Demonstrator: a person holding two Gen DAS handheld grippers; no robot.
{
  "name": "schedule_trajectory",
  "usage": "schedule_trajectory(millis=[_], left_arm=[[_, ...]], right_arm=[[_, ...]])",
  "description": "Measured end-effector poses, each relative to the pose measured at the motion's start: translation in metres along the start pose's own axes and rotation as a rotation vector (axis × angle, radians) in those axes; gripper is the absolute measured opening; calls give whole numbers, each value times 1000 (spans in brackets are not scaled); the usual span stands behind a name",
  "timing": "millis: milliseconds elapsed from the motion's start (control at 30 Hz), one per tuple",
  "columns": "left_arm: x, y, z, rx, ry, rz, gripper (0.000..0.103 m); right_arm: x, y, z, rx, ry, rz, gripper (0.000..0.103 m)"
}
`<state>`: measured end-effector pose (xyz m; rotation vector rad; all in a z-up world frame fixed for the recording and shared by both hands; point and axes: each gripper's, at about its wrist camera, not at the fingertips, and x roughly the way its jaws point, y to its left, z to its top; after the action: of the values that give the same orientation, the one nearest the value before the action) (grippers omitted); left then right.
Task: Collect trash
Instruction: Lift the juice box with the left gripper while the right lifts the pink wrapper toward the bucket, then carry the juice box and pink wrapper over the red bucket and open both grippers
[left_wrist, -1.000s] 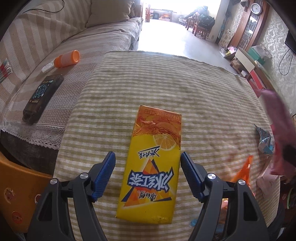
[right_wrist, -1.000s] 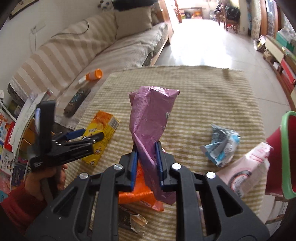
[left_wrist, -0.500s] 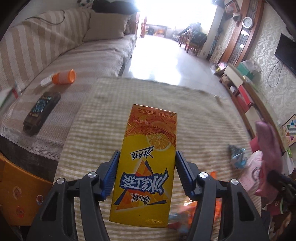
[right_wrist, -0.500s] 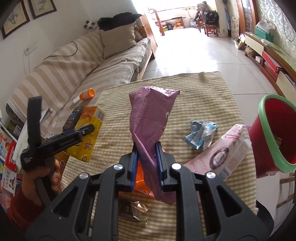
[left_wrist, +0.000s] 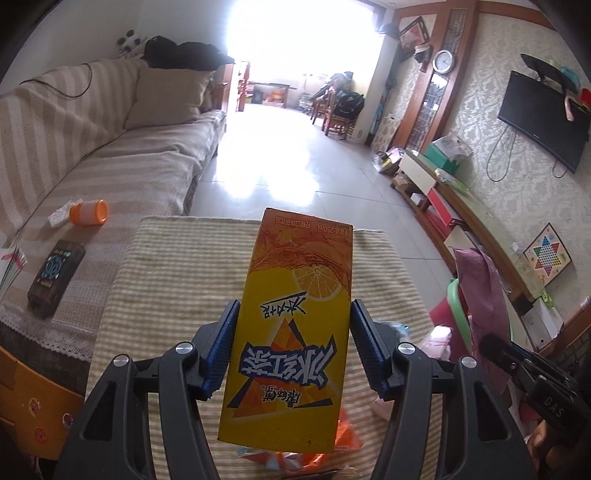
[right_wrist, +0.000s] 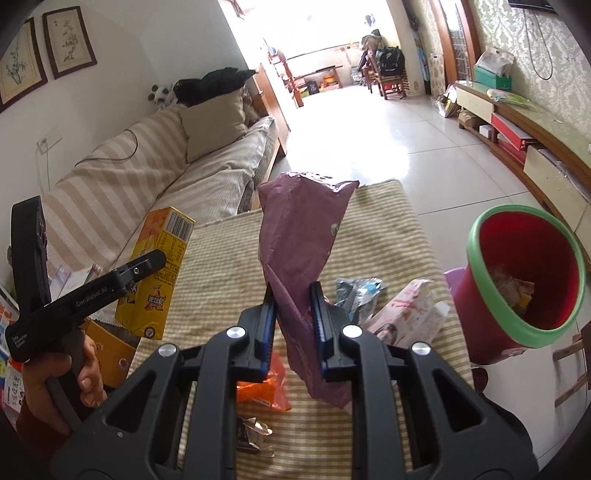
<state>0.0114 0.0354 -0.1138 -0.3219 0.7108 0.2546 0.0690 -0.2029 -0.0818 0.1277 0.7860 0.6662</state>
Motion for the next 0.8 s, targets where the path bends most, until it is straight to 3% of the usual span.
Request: schedule_trajectory(millis=[467,800], left_arm=[[10,-64,16,90,-14,-110,57],[25,-107,17,143,15,-177,57]], right_arm=[[-34,-40,13,54,-88,-66,18],[-47,-71,16,98,-83,-133,18]])
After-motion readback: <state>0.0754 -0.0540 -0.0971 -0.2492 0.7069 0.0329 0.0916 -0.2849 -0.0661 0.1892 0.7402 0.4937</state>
